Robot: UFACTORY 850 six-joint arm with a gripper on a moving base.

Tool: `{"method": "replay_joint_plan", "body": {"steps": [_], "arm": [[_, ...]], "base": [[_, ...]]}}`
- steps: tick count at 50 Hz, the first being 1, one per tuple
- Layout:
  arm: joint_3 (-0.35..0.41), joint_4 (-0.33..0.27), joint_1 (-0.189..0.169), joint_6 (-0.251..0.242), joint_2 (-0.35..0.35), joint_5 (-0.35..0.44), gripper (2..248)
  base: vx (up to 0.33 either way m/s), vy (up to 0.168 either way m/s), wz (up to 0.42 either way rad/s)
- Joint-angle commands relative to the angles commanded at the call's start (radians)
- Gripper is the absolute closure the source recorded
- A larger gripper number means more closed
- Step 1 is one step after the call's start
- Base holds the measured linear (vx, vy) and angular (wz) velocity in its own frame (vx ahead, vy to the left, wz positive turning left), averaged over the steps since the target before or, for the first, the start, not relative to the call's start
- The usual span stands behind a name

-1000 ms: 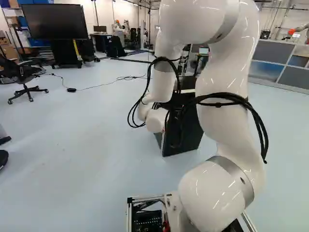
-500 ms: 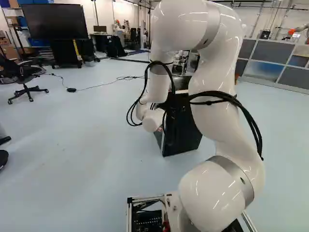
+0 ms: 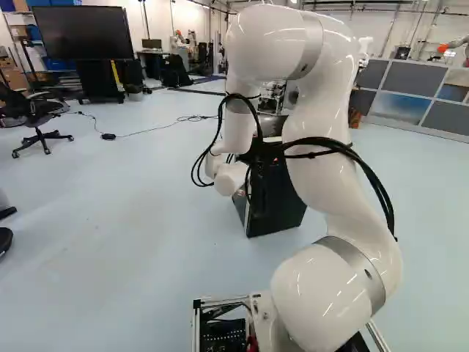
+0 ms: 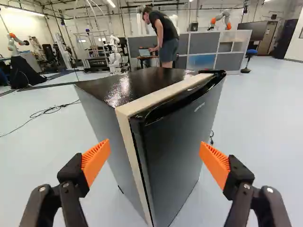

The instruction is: Grab a drink from the fridge

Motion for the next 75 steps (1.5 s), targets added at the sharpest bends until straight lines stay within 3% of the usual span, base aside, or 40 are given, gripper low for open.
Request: {"method": "replay_joint_plan", "body": {"steps": [33, 75], "arm": [[-0.080, 0.049, -0.015, 0.000, -0.049, 0.000, 3], [-0.103, 0.064, -0.049, 0.000, -0.063, 0.000, 3]], "base": [[0.000, 0.000, 0.000], [0.000, 0.000, 0.000]]}}
